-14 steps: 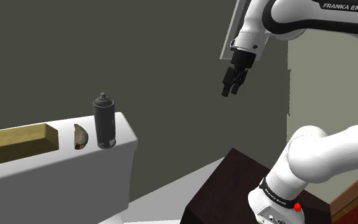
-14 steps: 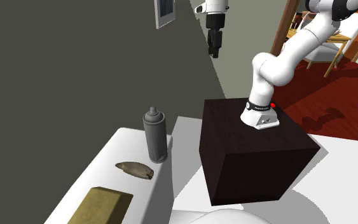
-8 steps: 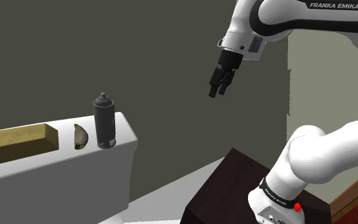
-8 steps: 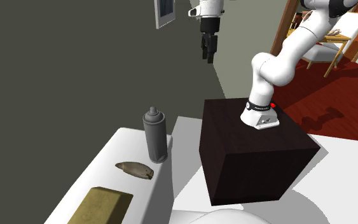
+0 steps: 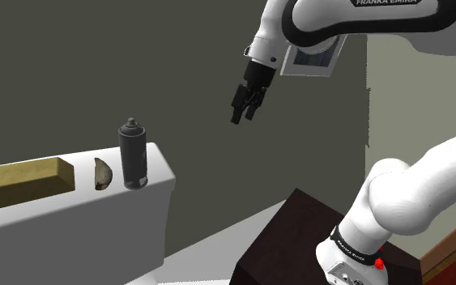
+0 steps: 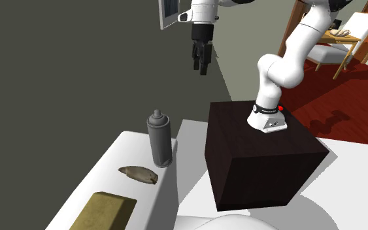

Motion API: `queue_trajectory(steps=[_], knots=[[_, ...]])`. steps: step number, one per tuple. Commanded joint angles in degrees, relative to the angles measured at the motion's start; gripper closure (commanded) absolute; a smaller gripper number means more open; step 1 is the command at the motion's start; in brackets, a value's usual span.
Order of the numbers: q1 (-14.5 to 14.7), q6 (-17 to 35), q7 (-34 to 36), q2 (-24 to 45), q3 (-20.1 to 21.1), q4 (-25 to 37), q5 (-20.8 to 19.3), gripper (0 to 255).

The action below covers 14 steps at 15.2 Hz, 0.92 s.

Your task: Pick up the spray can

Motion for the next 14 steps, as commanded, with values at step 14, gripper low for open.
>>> queue_trajectory(steps=[14], knots=[[6.02,12.33,2.60,23.41,9.03,19.06,-0.89,0]])
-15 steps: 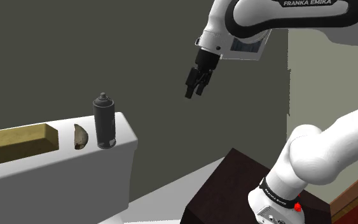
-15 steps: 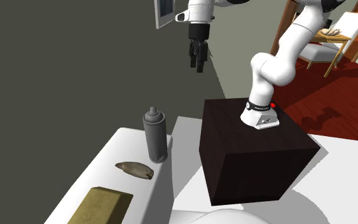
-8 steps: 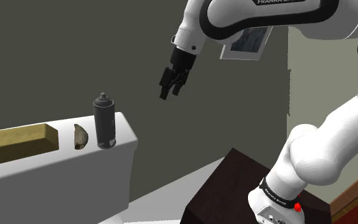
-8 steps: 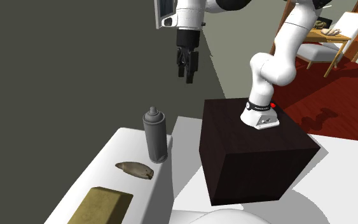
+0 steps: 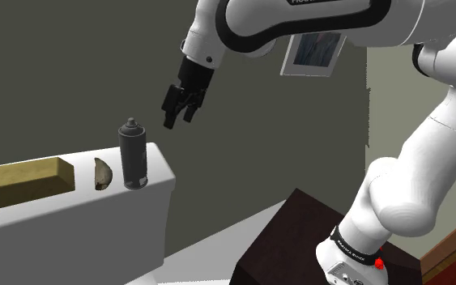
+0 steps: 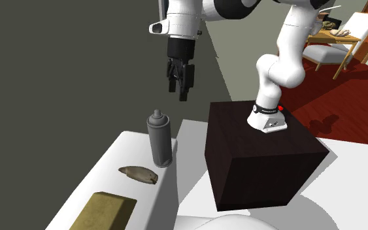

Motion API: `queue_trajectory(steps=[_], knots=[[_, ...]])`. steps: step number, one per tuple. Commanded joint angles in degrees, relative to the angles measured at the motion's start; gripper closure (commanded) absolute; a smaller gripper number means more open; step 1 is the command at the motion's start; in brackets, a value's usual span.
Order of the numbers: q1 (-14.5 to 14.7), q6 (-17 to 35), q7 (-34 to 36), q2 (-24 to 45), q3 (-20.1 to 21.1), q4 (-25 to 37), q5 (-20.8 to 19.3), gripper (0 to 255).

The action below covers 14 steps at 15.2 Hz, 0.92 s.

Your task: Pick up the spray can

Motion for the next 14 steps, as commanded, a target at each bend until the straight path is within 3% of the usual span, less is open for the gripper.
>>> queue_trajectory(steps=[1,6,14], knots=[[0.88,1.02,0.75,3.63,1.18,3.67,-1.01,0],[3.44,2.33,2.58,12.15,3.48,13.22,-4.34,0],[3.60,7.91,1.87,13.15,3.52,8.62,-4.22,0]])
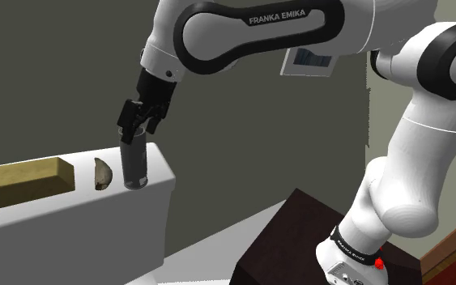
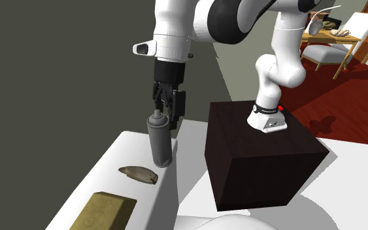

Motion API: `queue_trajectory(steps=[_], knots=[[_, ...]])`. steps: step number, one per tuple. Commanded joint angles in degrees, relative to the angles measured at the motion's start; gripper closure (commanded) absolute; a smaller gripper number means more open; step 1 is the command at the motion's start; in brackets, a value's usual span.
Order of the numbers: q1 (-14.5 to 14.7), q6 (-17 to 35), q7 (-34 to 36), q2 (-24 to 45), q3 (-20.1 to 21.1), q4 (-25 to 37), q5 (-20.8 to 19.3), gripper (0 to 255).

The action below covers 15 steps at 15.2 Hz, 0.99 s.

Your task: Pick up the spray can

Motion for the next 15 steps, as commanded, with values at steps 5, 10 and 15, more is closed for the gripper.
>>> queue_trajectory(steps=[5,10,15], knots=[[0.05,0.98,-0.06,0.33,0.02,-0.62,-0.04,255],[0.04,0.99,-0.09,0.34,0.01,-0.63,-0.03,255],[0.02,-1.17,0.22,-0.05,0.00,1.17,-0.10,255]])
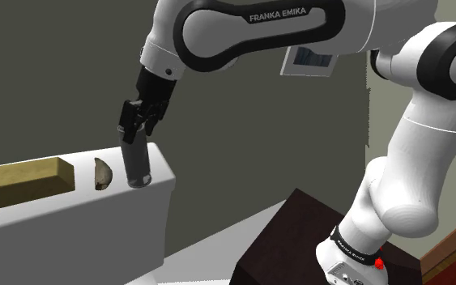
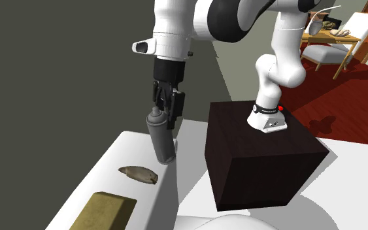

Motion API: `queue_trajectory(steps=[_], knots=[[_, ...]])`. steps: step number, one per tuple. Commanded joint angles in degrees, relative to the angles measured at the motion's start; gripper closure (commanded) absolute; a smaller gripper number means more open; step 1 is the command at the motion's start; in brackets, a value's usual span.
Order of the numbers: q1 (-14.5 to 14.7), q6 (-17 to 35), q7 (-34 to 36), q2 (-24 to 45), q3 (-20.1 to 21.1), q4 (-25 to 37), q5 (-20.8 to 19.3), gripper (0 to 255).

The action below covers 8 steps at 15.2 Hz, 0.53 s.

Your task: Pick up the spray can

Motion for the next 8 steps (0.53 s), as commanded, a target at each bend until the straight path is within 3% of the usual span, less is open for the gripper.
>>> queue_trajectory(steps=[1,8], knots=[[0.00,-1.34,0.20,-0.19,0.00,1.17,-0.05,255],[-0.03,-6.56,0.94,-0.62,-0.03,6.01,-0.32,255]])
